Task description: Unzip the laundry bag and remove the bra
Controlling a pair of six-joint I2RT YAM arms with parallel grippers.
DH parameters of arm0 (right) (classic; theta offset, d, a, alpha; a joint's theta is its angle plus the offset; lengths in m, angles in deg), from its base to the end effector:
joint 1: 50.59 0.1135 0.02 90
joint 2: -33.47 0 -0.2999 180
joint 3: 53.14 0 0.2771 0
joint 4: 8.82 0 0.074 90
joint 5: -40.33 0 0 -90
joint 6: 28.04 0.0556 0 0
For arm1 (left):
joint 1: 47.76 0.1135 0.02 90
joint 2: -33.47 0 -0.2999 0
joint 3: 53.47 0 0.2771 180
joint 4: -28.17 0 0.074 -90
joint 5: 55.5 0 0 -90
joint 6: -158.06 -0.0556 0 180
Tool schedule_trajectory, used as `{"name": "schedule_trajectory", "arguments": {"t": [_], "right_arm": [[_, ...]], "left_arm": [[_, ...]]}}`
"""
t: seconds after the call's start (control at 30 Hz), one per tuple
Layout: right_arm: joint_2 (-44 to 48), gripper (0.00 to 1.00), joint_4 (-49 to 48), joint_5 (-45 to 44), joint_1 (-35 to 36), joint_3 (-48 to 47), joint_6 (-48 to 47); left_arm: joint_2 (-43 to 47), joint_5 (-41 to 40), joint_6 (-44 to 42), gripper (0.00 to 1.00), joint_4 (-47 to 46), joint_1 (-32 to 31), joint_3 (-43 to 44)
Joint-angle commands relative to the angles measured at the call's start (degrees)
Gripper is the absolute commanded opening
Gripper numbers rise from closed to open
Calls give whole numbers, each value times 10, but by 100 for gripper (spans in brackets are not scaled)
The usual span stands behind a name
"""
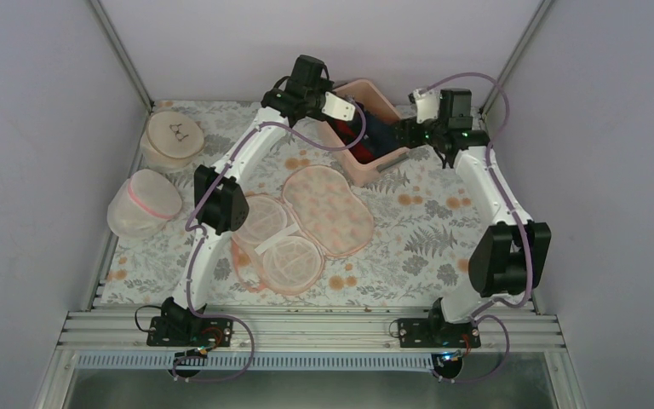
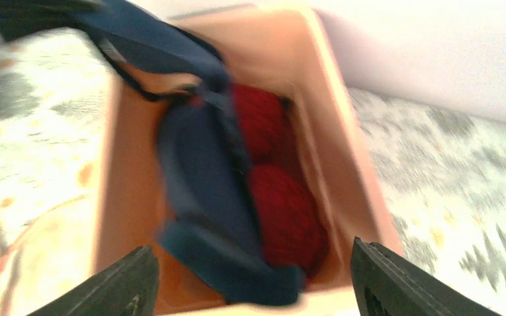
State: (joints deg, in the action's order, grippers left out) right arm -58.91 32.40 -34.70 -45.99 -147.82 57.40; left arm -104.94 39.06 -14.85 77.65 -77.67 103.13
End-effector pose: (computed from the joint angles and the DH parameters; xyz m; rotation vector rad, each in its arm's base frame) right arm 0.4062 0.0471 0.3440 -0.3183 2.2164 0.2940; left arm 0.5336 -0.3121 0.3319 1.8173 1.1492 0.4629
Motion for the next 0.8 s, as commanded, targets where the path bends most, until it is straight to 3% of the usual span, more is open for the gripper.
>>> {"name": "schedule_trajectory", "arguments": {"t": [0.0, 0.13, 0.3, 0.47, 0.63, 0.77], "right_arm": [[74, 78, -122, 181, 25, 24, -175], [74, 81, -212, 250, 20, 7, -229], [-33, 82, -50, 264, 26, -168, -302], [-83, 79, -46, 296, 26, -139, -405], [-150, 76, -47, 307, 31, -173, -427], [-194, 66, -68, 260, 51, -200, -443]], "left_arm": [[23, 5, 13, 2, 6, -4, 1], [25, 5, 16, 2, 6, -5, 0], [28, 8, 20, 2, 12, -3, 0], [30, 14, 21, 2, 12, -2, 3], [31, 18, 21, 2, 18, -2, 2], [37, 20, 21, 2, 19, -1, -1]]}}
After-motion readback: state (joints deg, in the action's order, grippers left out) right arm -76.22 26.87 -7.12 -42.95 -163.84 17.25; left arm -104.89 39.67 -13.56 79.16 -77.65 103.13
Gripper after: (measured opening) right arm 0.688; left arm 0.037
